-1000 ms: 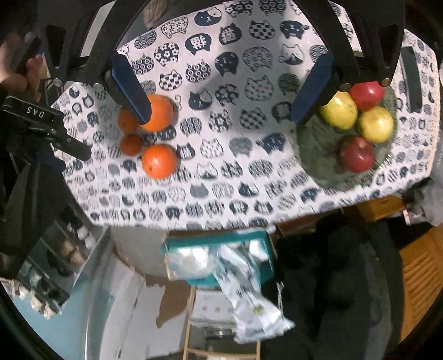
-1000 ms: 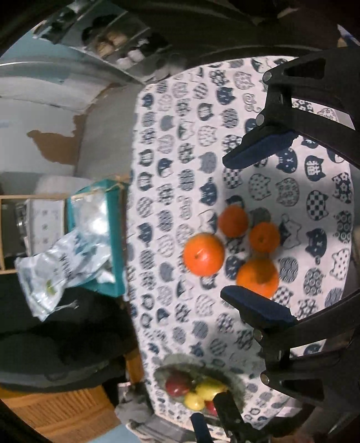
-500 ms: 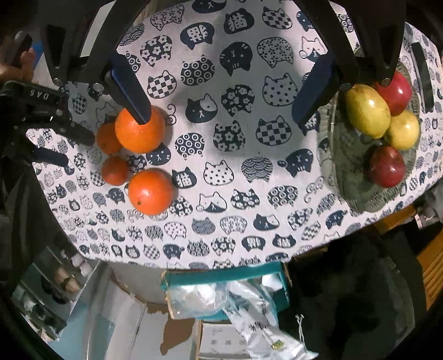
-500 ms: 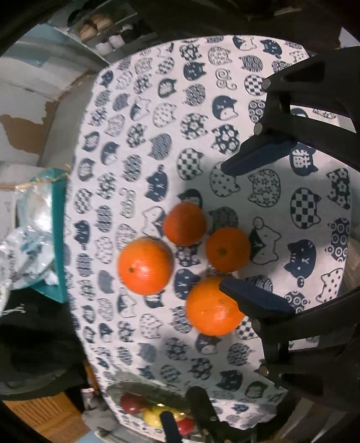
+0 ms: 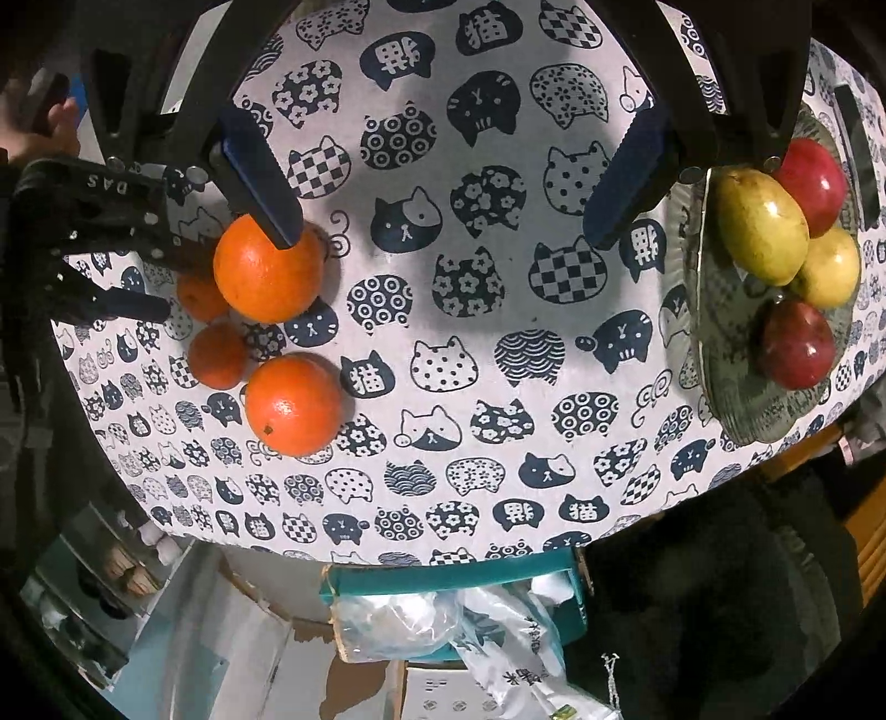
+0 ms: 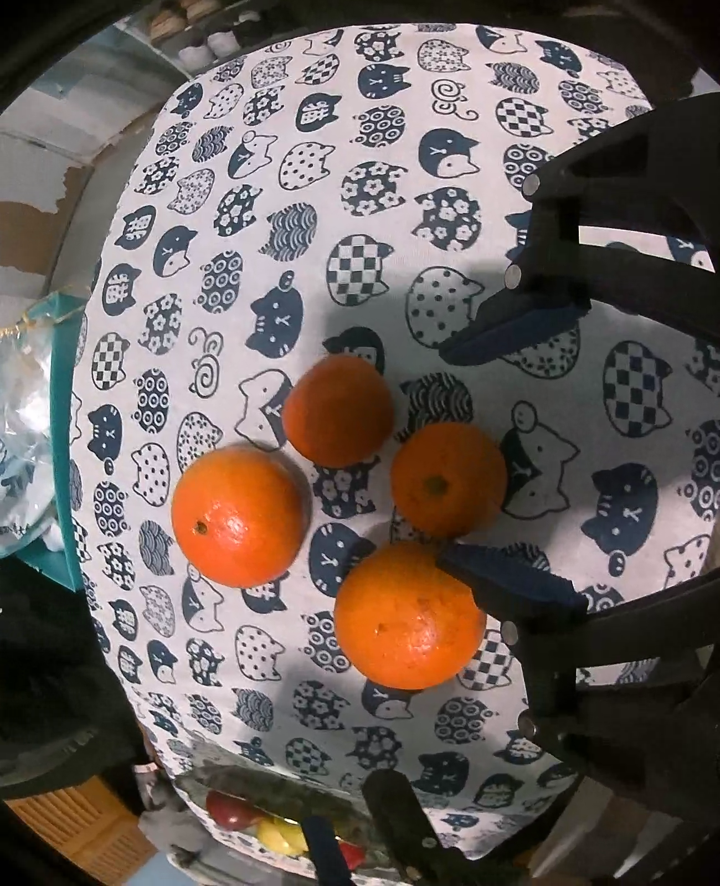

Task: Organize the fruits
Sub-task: 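Grasp a large orange with the left tool while the right tool grasps a small orange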

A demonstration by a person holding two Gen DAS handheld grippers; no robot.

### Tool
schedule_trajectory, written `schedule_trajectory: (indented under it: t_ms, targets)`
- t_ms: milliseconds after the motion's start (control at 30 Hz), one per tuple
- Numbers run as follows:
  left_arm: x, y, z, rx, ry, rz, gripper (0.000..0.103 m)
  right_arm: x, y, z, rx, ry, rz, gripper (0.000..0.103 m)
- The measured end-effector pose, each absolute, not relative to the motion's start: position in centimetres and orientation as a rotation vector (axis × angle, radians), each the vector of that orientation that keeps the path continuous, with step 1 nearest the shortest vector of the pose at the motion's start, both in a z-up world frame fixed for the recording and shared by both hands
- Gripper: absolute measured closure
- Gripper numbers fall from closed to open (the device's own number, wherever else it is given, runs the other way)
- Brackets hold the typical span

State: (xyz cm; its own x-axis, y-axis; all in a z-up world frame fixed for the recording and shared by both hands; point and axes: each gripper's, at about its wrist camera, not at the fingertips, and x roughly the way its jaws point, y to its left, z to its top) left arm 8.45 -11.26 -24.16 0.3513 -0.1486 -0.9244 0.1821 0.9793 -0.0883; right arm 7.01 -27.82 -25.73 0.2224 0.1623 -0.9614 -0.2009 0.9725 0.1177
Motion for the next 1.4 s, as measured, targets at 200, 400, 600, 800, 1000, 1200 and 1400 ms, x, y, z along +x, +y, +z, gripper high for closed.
schedule_trajectory:
  t_ms: [200,400,600,800,1000,1200,1400]
  targets:
    - [8.5,-12.2,-24.0,0.034,1.189,-0.236,0.001,7.1,-27.9,-26.0,-0.009,1.336,0.281,0.044]
    - [8.5,-13.3,-24.2,0.026,1.202,-0.263,0.001,7.0,-27.7,-25.9,0.019,1.333,0.318,0.062]
    - [8.7,-14.6,-24.5,0.023,1.207,-0.274,0.001,6.6,-27.9,-25.3,-0.003,1.302,0.28,0.062]
    - [9.1,-16.2,-25.1,0.027,1.22,-0.285,0.001,6.3,-30.1,-24.2,-0.003,1.26,0.196,0.062]
    - [9.5,-18.2,-26.6,0.048,1.262,-0.3,0.001,6.4,-32.0,-24.7,0.01,1.263,0.137,0.062]
    - [10.0,-19.4,-28.2,0.066,1.299,-0.307,0.001,6.5,-33.5,-25.5,0.046,1.281,0.119,0.062]
    - [10.3,-19.7,-28.8,0.052,1.309,-0.326,0.01,6.8,-33.6,-25.7,0.068,1.286,0.13,0.058]
